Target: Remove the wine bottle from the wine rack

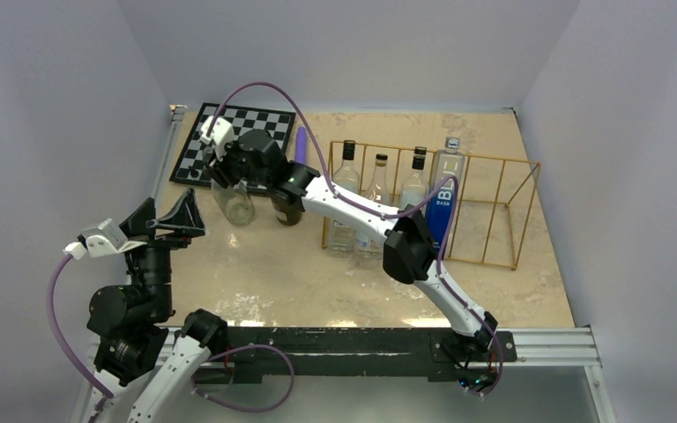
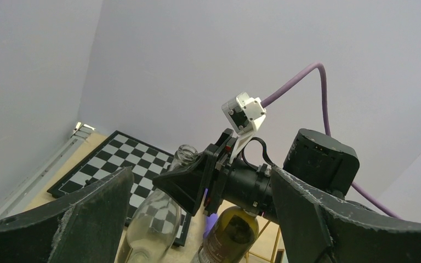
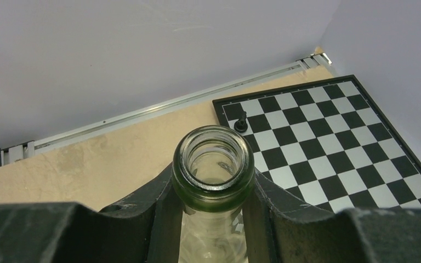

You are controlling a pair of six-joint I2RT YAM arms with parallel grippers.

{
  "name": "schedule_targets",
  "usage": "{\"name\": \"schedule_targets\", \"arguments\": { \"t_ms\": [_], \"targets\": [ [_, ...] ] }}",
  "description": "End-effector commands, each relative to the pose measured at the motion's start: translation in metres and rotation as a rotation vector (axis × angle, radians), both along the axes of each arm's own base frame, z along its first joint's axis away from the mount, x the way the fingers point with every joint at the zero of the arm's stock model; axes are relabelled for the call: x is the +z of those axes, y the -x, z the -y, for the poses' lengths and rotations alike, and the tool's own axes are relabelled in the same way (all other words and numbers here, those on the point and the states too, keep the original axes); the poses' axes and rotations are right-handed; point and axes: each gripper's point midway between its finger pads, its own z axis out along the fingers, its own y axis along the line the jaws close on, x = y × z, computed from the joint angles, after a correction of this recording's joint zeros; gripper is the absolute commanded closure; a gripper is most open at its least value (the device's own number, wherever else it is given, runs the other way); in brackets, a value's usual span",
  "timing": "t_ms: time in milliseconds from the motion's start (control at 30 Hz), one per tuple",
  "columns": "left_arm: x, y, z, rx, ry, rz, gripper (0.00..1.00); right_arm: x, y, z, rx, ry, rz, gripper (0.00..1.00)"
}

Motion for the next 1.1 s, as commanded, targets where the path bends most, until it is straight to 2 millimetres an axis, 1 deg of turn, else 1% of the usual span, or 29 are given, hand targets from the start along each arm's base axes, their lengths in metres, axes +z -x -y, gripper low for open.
{"name": "schedule_targets", "arguments": {
  "t_ms": [0, 100, 233, 300, 400, 433, 467, 500, 533, 567, 600, 633, 667, 700, 800, 867, 933, 967, 1000, 1067],
  "targets": [
    [0.006, -0.003, 0.004, -0.016, 0.014, 0.02, 0.02, 0.14, 0.006, 0.015, -0.019, -0.296, 0.202, 0.6],
    [0.005, -0.004, 0.004, -0.015, 0.013, 0.019, 0.01, 0.158, 0.015, 0.022, 0.0, -0.318, 0.217, 0.47],
    [0.005, -0.005, 0.005, -0.017, 0.009, 0.016, 0.01, 0.181, 0.027, 0.034, 0.026, -0.34, 0.236, 0.35],
    [0.005, -0.005, 0.005, -0.018, 0.008, 0.015, 0.02, 0.191, 0.033, 0.041, 0.034, -0.346, 0.244, 0.32],
    [0.004, -0.006, 0.006, -0.019, 0.004, 0.013, 0.01, 0.212, 0.044, 0.057, 0.041, -0.36, 0.248, 0.3],
    [0.004, -0.006, 0.006, -0.02, 0.002, 0.012, 0.01, 0.22, 0.048, 0.064, 0.038, -0.366, 0.248, 0.3],
    [0.004, -0.007, 0.007, -0.022, 0.0, 0.011, 0.01, 0.224, 0.051, 0.071, 0.031, -0.363, 0.24, 0.3],
    [0.004, -0.007, 0.008, -0.025, -0.003, 0.01, 0.01, 0.236, 0.058, 0.086, 0.017, -0.371, 0.238, 0.3],
    [0.004, -0.008, 0.009, -0.03, -0.007, 0.01, 0.01, 0.242, 0.061, 0.099, -0.007, -0.371, 0.23, 0.3],
    [0.004, -0.009, 0.011, -0.037, -0.013, 0.007, 0.01, 0.24, 0.062, 0.111, -0.037, -0.364, 0.216, 0.3],
    [0.003, -0.011, 0.013, -0.044, -0.019, 0.002, 0.01, 0.228, 0.061, 0.124, -0.079, -0.341, 0.197, 0.3],
    [0.003, -0.013, 0.016, -0.052, -0.024, -0.002, 0.01, 0.236, 0.064, 0.141, -0.117, -0.352, 0.196, 0.3],
    [0.002, -0.015, 0.019, -0.064, -0.032, -0.006, 0.01, 0.233, 0.066, 0.158, -0.155, -0.344, 0.186, 0.3],
    [0.003, -0.016, 0.022, -0.075, -0.039, -0.01, 0.01, 0.214, 0.068, 0.171, -0.189, -0.303, 0.16, 0.3],
    [0.001, -0.023, 0.033, -0.117, -0.063, -0.03, 0.01, 0.189, 0.079, 0.222, -0.297, -0.235, 0.096, 0.3],
    [-0.002, -0.028, 0.04, -0.141, -0.078, -0.045, 0.01, 0.159, 0.087, 0.253, -0.351, -0.157, 0.05, 0.3],
    [-0.004, -0.034, 0.049, -0.173, -0.098, -0.065, 0.01, 0.129, 0.091, 0.286, -0.443, -0.076, 0.004, 0.29],
    [-0.006, -0.037, 0.056, -0.199, -0.113, -0.076, 0.01, 0.122, 0.091, 0.308, -0.513, -0.056, -0.006, 0.29],
    [-0.006, -0.039, 0.063, -0.231, -0.126, -0.081, 0.01, 0.109, 0.087, 0.328, -0.595, -0.009, 0.001, 0.28],
    [-0.008, -0.043, 0.073, -0.275, -0.138, -0.1, 0.01, 0.093, 0.077, 0.369, -0.761, 0.066, 0.025, 0.26]
  ]
}}
